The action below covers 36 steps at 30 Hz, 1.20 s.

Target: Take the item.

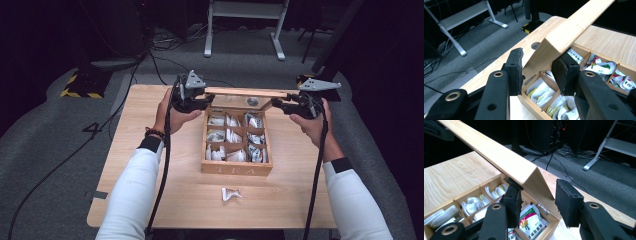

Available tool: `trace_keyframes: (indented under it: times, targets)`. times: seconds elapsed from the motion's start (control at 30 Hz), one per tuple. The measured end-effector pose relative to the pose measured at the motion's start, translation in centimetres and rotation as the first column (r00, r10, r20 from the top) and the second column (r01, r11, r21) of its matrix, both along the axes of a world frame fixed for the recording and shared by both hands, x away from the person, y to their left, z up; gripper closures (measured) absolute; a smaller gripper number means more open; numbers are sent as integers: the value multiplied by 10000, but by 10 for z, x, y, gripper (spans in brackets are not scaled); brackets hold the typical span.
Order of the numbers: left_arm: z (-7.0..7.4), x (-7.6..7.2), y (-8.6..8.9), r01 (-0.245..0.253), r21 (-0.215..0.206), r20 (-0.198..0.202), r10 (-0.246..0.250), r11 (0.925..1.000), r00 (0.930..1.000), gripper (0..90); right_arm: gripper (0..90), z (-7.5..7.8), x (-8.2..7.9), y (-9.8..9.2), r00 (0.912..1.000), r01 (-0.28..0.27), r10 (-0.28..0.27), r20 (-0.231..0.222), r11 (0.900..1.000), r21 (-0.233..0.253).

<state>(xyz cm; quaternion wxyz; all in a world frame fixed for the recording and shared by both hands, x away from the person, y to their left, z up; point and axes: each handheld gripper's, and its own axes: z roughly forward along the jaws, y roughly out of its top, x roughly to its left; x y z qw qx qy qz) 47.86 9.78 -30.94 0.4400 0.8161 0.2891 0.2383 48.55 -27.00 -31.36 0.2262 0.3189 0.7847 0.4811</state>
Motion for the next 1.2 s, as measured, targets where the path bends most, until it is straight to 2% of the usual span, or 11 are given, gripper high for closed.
trace_keyframes:
  times: [0.23,0.5,0.7,0.83,0.9,1.2]
  targets:
    - [-4,-9,0,14,108,5,-14,9999,10000,599,566,1,-13,-1,9997,-175,178,159,9997,-176]
    - [-8,-16,0,205,84,-92,-204,9998,9997,572,552,-3,-26,-7,9992,-356,357,170,9993,-79]
    - [-9,-23,-5,413,360,2,-414,9985,9991,551,541,-7,-34,-9,9990,-410,412,144,9990,-149]
    - [-10,-27,-5,540,204,-74,-539,9983,9985,522,520,-9,-38,-10,9993,-356,358,128,9993,-151]
    - [-11,-29,-5,609,245,-35,-608,9978,9981,509,508,-10,-40,-11,9990,-418,418,158,9991,-21]
    - [-15,-36,-3,776,245,-52,-774,9967,9970,471,486,-16,-47,-12,9989,-446,447,164,9990,-64]
